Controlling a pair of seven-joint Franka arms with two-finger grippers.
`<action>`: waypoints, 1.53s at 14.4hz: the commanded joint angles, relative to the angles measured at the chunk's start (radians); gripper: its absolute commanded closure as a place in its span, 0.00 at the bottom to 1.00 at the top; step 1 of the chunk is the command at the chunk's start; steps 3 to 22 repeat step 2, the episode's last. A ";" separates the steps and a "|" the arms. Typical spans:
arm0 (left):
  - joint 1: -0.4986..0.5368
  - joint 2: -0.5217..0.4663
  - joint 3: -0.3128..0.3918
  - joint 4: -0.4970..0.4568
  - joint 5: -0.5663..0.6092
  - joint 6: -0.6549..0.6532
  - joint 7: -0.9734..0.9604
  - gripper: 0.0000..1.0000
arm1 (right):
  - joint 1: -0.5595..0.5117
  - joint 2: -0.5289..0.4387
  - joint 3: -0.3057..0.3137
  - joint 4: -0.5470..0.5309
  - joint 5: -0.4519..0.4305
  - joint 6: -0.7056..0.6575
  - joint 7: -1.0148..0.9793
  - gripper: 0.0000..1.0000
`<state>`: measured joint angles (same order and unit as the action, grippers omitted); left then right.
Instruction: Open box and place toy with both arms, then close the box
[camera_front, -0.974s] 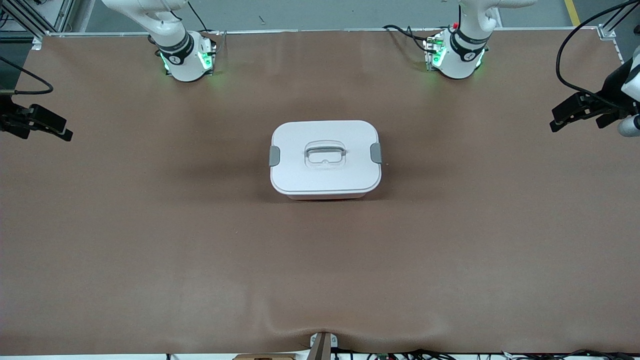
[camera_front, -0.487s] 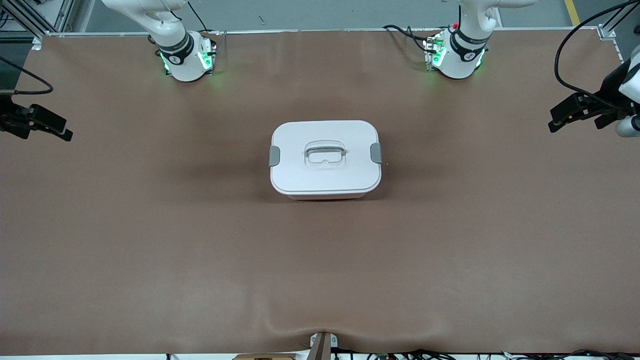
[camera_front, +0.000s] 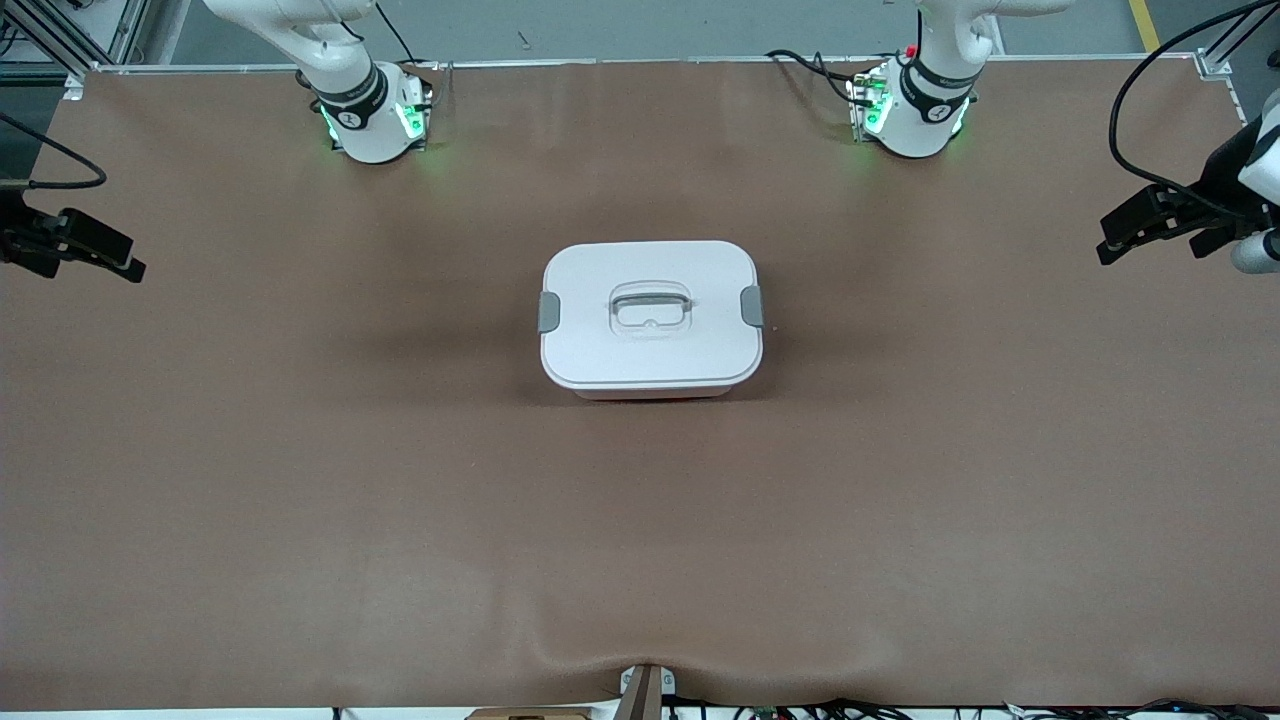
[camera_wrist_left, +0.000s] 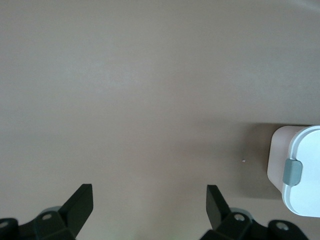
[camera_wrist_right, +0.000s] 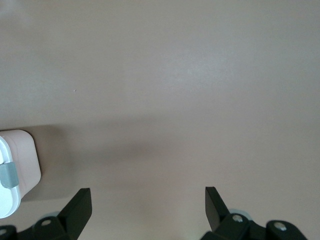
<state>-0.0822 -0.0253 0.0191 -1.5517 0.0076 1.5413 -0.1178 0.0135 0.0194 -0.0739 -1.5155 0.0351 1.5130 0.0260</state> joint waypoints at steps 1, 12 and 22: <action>-0.005 0.010 -0.008 0.021 0.015 -0.003 -0.010 0.00 | -0.003 0.007 0.003 0.017 -0.003 -0.008 0.000 0.00; -0.005 0.010 -0.008 0.021 0.017 -0.003 -0.011 0.00 | -0.003 0.007 0.003 0.017 -0.003 -0.008 0.000 0.00; -0.005 0.010 -0.008 0.021 0.017 -0.003 -0.011 0.00 | -0.003 0.007 0.003 0.017 -0.003 -0.008 0.000 0.00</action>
